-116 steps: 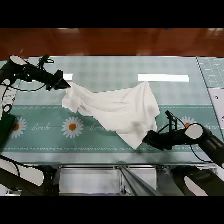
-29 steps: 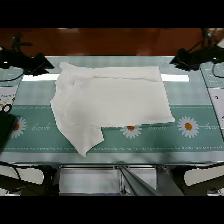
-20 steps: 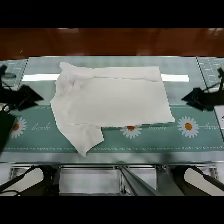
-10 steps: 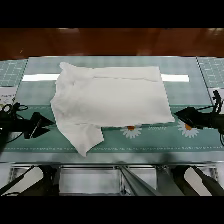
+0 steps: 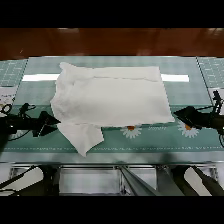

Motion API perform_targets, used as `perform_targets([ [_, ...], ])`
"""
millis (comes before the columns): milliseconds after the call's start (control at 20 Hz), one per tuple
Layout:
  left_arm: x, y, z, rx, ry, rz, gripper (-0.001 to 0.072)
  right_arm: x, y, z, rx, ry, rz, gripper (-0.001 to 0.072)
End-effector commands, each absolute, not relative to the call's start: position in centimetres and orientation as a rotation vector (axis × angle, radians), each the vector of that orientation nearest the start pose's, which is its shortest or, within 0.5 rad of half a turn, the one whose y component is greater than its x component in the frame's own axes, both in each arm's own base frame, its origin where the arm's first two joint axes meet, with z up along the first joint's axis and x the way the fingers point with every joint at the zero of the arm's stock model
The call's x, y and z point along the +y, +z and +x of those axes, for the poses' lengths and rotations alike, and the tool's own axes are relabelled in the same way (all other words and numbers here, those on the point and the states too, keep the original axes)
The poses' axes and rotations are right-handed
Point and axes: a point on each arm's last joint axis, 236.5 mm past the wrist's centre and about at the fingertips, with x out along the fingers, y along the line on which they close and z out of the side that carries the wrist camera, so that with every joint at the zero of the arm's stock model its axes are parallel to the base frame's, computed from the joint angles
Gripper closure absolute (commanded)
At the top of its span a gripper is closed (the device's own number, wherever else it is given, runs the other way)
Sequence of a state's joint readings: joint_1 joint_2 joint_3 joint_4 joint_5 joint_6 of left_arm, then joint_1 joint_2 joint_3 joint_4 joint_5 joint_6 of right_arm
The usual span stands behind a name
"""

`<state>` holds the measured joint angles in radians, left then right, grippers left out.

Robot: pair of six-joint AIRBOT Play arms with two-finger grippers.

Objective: Fold the shirts.

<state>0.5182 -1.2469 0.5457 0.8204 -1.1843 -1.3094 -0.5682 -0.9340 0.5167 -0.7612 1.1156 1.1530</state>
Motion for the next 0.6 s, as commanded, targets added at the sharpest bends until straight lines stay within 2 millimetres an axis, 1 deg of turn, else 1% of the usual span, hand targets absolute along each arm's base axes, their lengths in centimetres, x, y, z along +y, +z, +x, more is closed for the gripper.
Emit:
perform_targets([
  [0, -4.7, -10.1, 26.1, 1.464, -0.124, -1.059, 0.0203, 0.4, -3.2, 28.0, 1.104, 0.100, 0.850, 0.0304],
  [150, -6.4, -10.4, 25.5, 1.511, -0.187, -1.015, 0.0204, 0.4, -3.1, 28.0, 1.104, 0.099, 0.851, 0.0304],
  [200, -6.7, -10.2, 25.4, 1.517, -0.202, -1.003, 0.0277, 0.3, -3.1, 28.1, 1.103, 0.097, 0.844, 0.0304],
  [250, -6.8, -10.1, 25.7, 1.514, -0.211, -0.994, 0.0590, 0.1, -2.9, 28.2, 1.100, 0.097, 0.834, 0.0304],
  [300, -6.6, -9.7, 26.1, 1.498, -0.217, -0.983, 0.0688, -0.1, -2.4, 28.5, 1.091, 0.098, 0.823, 0.0304],
  [350, -6.3, -9.3, 26.7, 1.481, -0.220, -0.973, 0.0688, -0.6, -1.9, 28.9, 1.078, 0.094, 0.813, 0.0304],
  [400, -6.2, -8.7, 27.2, 1.466, -0.230, -0.962, 0.0688, -1.5, -1.4, 29.1, 1.065, 0.072, 0.814, 0.0304],
  [450, -6.1, -8.1, 27.6, 1.458, -0.243, -0.954, 0.0688, -2.9, -1.2, 29.1, 1.053, 0.033, 0.819, 0.0304],
  [500, -6.1, -7.6, 27.9, 1.453, -0.257, -0.948, 0.0688, -4.5, -1.7, 28.3, 1.063, -0.019, 0.823, 0.0304],
  [550, -6.0, -7.2, 28.2, 1.448, -0.264, -0.943, 0.0688, -6.3, -2.8, 26.8, 1.106, -0.095, 0.836, 0.0304],
])
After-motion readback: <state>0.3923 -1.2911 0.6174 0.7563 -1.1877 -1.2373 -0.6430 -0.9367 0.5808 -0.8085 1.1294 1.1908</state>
